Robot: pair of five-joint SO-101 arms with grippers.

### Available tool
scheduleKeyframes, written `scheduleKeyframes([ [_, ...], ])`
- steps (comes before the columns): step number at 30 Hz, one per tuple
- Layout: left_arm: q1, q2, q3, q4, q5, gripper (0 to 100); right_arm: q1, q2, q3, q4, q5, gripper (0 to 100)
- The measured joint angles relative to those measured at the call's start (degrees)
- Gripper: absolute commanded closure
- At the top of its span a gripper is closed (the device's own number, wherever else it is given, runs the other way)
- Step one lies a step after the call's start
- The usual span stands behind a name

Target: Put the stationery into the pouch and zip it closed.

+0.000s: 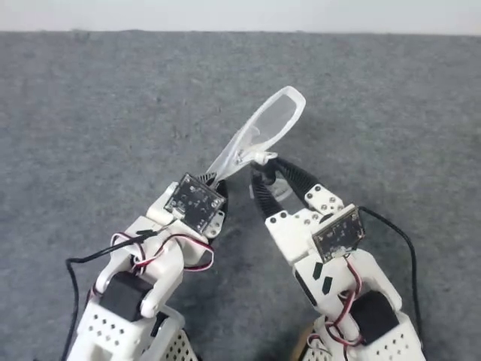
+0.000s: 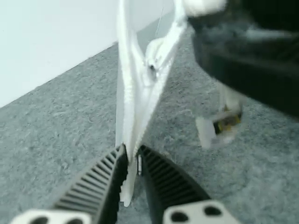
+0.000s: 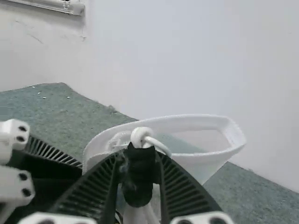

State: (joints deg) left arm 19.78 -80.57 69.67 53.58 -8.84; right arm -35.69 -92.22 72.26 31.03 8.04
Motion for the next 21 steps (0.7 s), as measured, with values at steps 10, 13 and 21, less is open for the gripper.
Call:
scheduleKeyframes([
  [10, -0.62, 0.09, -1.76, 1.85, 5.98, 82, -6.77, -0.44, -1.32, 7.74, 2.29, 99.3],
  [13, -0.62, -0.7, -1.85, 1.85, 5.98, 81, -9.14, -0.88, -1.93, 10.11, 4.48, 99.3],
  [21, -0.79, -14.42, 0.53, 4.92, 5.98, 79, -11.34, -2.37, -3.25, 10.81, 5.54, 99.3],
])
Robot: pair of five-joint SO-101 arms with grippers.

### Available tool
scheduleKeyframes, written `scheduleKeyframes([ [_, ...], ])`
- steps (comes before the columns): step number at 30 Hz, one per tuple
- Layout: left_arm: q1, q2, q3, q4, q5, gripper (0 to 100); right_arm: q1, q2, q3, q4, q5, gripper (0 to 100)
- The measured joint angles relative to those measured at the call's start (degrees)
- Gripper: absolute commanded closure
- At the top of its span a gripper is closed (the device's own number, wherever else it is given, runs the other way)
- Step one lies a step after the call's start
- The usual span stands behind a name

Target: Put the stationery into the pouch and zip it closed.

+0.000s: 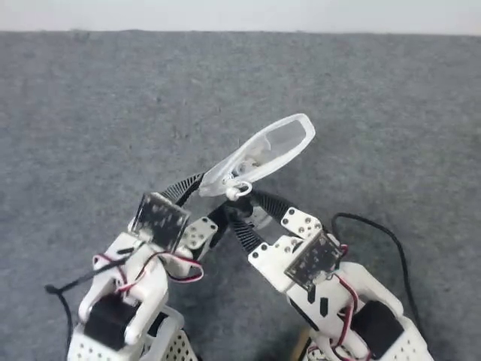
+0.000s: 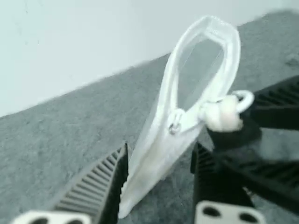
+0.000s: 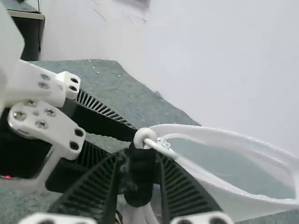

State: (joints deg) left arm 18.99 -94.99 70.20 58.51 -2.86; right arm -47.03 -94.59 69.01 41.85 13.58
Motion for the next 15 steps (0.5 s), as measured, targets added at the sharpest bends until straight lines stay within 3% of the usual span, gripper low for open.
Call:
scheduleKeyframes([
  [15, 2.11, -7.3, 5.71, -2.81, -1.14, 81, -4.13, -7.03, 0.18, 5.27, 0.62, 99.3],
])
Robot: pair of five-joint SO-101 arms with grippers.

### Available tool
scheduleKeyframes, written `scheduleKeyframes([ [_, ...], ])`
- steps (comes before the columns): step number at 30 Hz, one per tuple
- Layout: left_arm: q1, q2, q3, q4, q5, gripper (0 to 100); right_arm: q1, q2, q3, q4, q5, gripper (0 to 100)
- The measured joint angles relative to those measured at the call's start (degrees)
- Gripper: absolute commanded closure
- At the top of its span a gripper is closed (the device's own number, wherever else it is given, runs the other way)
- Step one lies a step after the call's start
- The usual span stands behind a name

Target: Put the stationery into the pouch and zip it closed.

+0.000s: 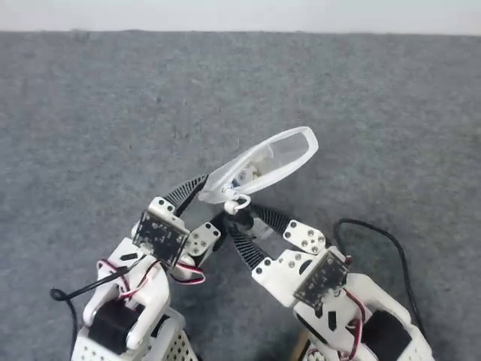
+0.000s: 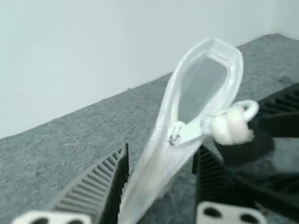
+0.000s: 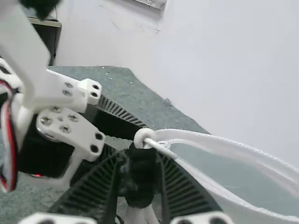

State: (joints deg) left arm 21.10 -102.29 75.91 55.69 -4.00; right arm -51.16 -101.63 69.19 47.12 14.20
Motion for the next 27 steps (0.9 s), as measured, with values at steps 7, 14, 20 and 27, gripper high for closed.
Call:
scheduleKeyframes([
  [7, 1.32, 0.09, 0.97, -1.05, 0.0, 88, -1.05, -0.35, -0.09, 0.62, 0.0, 99.3],
  [14, 1.85, 0.62, 1.05, -1.05, -0.53, 99, -1.14, 0.18, -0.09, 0.88, 0.0, 99.3],
  [20, 1.93, 0.0, 1.05, -1.05, -2.64, 99, -3.87, 0.53, -2.55, 0.97, -2.55, 99.3],
  [27, 2.02, -0.18, 0.79, -1.05, -2.9, 99, -7.03, 0.62, -4.48, 0.97, -2.55, 99.3],
])
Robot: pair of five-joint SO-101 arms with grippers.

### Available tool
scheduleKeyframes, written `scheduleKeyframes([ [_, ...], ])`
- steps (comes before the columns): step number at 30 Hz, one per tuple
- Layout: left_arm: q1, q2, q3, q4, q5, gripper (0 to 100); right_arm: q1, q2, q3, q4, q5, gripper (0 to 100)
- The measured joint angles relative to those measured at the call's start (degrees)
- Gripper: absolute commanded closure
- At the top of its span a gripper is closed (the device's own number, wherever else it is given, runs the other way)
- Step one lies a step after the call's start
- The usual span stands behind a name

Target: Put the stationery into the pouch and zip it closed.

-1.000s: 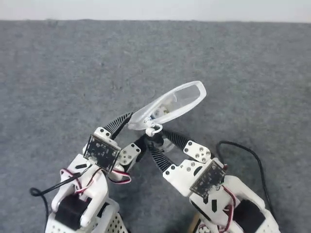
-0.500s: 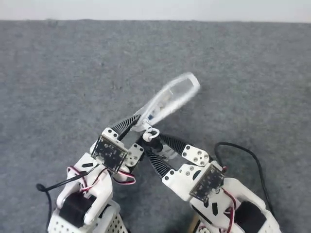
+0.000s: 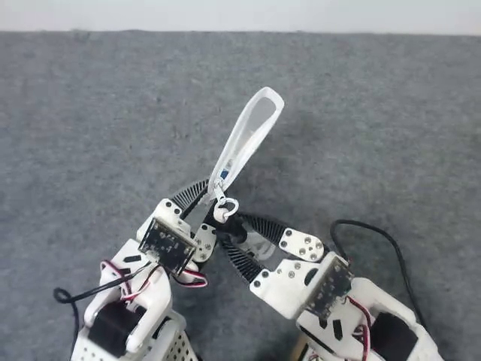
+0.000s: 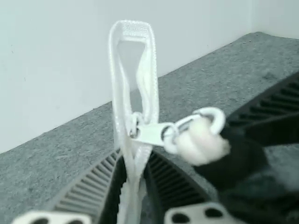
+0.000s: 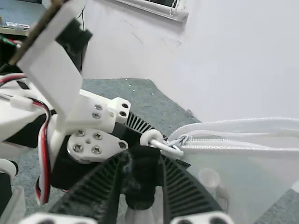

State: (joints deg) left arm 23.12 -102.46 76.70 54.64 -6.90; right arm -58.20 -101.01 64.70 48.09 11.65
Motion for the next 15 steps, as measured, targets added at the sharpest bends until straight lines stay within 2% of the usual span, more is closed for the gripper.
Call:
scheduleKeyframes([
  [6, 0.09, -0.35, -0.09, -0.62, 0.0, 99, -1.32, 2.02, -2.2, -0.97, -0.09, 99.3],
  [15, 0.09, -0.44, -0.62, -0.62, -1.58, 99, -0.18, 7.03, -2.73, -10.55, -0.18, 99.3],
])
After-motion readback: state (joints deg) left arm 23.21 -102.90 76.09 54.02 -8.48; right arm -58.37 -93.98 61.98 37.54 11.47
